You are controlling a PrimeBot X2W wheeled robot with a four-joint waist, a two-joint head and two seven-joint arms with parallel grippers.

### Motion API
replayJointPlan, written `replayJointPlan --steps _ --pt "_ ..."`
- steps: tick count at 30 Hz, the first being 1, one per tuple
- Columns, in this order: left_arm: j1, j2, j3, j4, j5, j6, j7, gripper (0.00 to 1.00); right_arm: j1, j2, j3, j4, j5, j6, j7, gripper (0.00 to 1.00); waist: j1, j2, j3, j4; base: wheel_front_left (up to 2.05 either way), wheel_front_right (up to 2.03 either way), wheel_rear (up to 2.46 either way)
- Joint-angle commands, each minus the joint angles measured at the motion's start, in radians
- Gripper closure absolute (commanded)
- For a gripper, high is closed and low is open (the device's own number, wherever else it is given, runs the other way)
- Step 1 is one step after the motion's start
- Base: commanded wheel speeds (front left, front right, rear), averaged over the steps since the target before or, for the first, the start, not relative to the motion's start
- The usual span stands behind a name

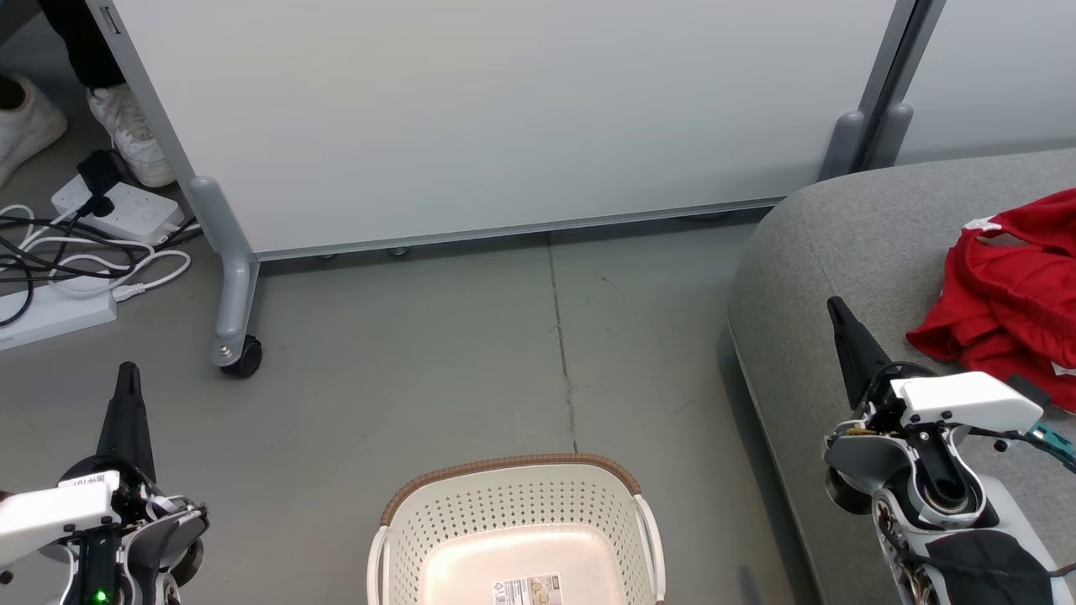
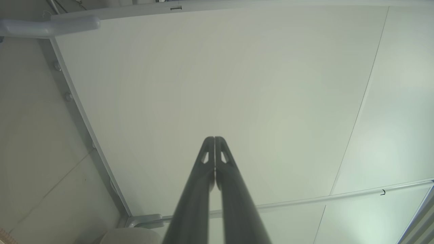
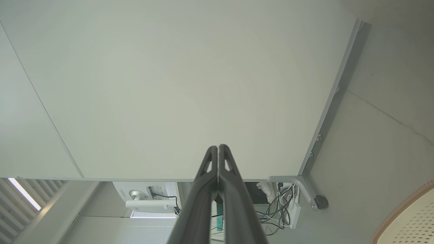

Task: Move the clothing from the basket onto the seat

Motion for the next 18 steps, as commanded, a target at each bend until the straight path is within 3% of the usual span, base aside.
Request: replayJointPlan --steps 1,18 --pt "-0.012 0.002 0.003 -0.001 -0.003 -0.004 0.005 1.0 -0.003 -0.009 -0.002 0.003 0.002 0.003 0.003 1.0 0.0 0.0 0.0 0.0 0.0 0.0 0.0" --pt "-0.012 0.002 0.003 -0.001 -0.002 -0.004 0.005 1.0 -0.003 -0.009 -0.002 0.003 0.002 0.003 0.003 1.0 0.0 0.0 0.0 0.0 0.0 0.0 0.0"
